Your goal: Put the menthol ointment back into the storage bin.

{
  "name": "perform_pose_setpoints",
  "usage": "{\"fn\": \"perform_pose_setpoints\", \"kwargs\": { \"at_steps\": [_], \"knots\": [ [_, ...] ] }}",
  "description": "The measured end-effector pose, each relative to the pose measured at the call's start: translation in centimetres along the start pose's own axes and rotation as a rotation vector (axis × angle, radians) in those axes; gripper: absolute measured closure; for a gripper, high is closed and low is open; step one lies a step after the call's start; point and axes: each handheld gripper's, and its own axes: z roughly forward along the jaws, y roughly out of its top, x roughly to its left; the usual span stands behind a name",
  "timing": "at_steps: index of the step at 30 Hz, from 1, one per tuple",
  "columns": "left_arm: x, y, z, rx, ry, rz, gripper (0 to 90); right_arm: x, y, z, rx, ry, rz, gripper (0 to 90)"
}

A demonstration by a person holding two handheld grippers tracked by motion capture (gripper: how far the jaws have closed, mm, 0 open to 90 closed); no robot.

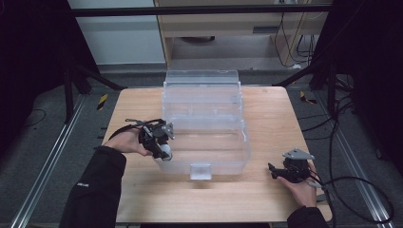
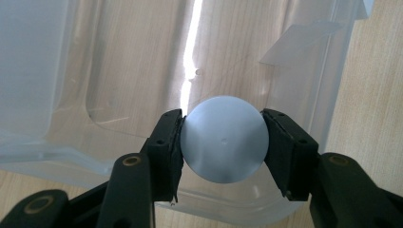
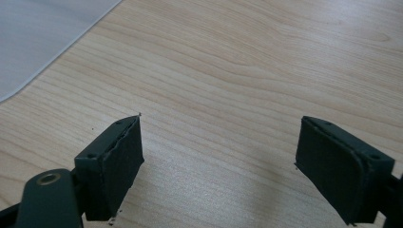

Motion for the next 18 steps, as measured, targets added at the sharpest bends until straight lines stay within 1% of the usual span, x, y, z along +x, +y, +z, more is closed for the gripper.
{"fn": "perform_pose_setpoints", "kwargs": {
  "at_steps": [9, 11, 18],
  "knots": [
    [0.1, -0.7, 0.9, 0.009, -0.012, -0.013, 50.2, 0.0, 0.0, 0.1, -0.001, 0.001, -0.006, 16.1],
    [0.1, -0.7, 1.1, 0.019, -0.007, -0.013, 50.2, 0.0, 0.0, 0.0, -0.001, 0.001, -0.003, 16.1],
    [0.2, -0.5, 1.3, 0.014, -0.01, -0.013, 50.1, 0.0, 0.0, 0.1, 0.002, 0.001, -0.004, 16.1]
  ]
}}
